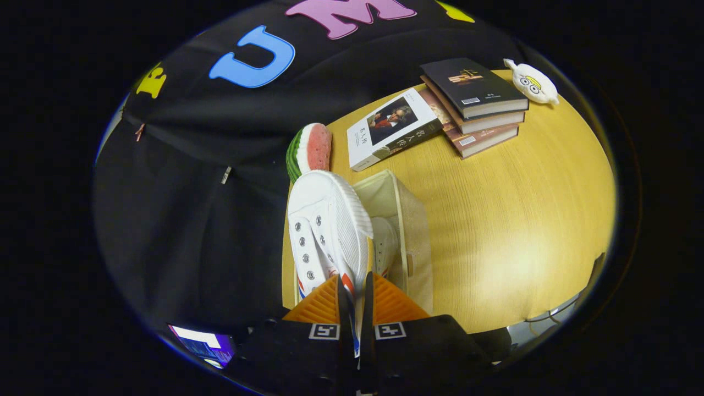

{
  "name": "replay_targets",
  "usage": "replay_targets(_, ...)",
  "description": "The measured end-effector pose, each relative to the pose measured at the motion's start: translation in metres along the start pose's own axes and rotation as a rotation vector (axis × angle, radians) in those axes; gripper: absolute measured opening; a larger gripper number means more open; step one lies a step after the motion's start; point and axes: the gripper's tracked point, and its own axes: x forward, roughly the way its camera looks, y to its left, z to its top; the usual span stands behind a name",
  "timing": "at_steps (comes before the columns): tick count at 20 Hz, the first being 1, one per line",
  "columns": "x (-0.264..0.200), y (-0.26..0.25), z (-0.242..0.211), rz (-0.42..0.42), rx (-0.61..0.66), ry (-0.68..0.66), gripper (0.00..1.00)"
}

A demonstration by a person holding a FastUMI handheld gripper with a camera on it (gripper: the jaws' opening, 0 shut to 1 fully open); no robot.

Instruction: Open the storage box then place both shoes into the box .Put the left shoe in first, then the right shoe, with the right side of both shoes facing outward in a uniform manner.

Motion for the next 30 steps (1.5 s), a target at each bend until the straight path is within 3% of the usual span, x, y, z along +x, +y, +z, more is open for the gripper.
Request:
replay_targets(1,0.003,0.003,-0.002,0.002,-0.004,0.003,0.10)
replay_targets(3,0.001,0.027,-0.005,0.083,0.035,0.013,0.22)
replay_targets(4,-0.007,0.037,0.003,0.123,0.048,-0.006,0.43)
replay_targets(6,-0.019,0.030,0.020,0.093,-0.004,-0.072,0.99)
replay_targets(10,-0.047,0.028,0.041,0.035,-0.117,-0.197,0.99)
replay_targets(18,-0.123,-0.011,0.101,-0.029,-0.186,-0.432,0.99)
replay_targets(30,-0.229,-0.092,0.135,-0.106,-0.409,-0.730,0.99)
